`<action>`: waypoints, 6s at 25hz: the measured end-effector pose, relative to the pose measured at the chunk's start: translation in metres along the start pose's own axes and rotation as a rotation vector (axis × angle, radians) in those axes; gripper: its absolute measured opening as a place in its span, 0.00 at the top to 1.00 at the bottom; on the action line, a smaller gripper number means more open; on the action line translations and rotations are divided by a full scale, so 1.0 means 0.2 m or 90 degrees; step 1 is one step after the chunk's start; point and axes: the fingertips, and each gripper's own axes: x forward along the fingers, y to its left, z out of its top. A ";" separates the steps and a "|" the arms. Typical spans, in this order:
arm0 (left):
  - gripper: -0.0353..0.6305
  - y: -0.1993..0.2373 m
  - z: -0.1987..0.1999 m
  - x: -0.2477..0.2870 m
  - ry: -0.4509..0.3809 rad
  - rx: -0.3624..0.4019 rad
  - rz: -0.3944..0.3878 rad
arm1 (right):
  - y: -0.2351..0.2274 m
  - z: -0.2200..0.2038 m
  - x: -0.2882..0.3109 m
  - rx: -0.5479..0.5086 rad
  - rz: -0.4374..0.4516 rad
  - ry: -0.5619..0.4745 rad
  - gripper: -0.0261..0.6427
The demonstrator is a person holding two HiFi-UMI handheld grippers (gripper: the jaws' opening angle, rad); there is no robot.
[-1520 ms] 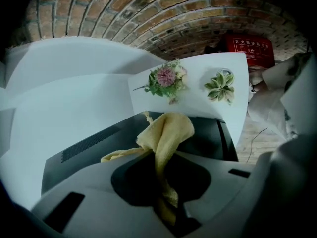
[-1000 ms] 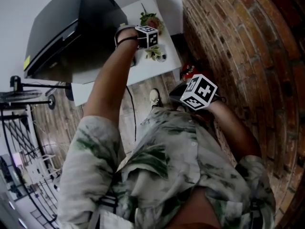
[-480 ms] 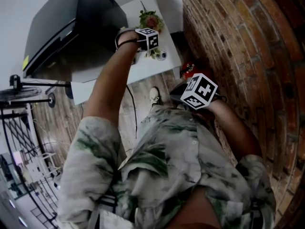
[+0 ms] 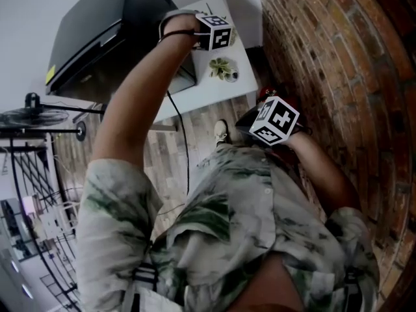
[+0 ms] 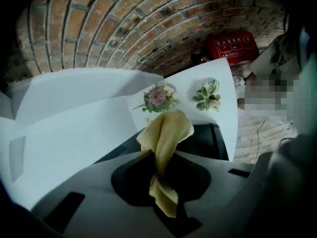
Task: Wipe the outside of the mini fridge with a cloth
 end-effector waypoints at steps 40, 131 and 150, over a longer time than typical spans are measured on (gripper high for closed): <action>0.84 -0.45 -0.14 0.09 0.089 0.029 -0.118 | 0.06 -0.06 0.07 0.008 0.010 0.010 0.92; 0.84 -2.65 -1.79 -0.81 -0.898 -0.883 -0.284 | 1.35 0.49 0.86 -0.080 -0.267 -0.315 0.93; 0.84 -2.76 -1.90 -0.78 -0.907 -0.931 -0.261 | 1.49 0.56 0.94 -0.146 -0.259 -0.288 0.93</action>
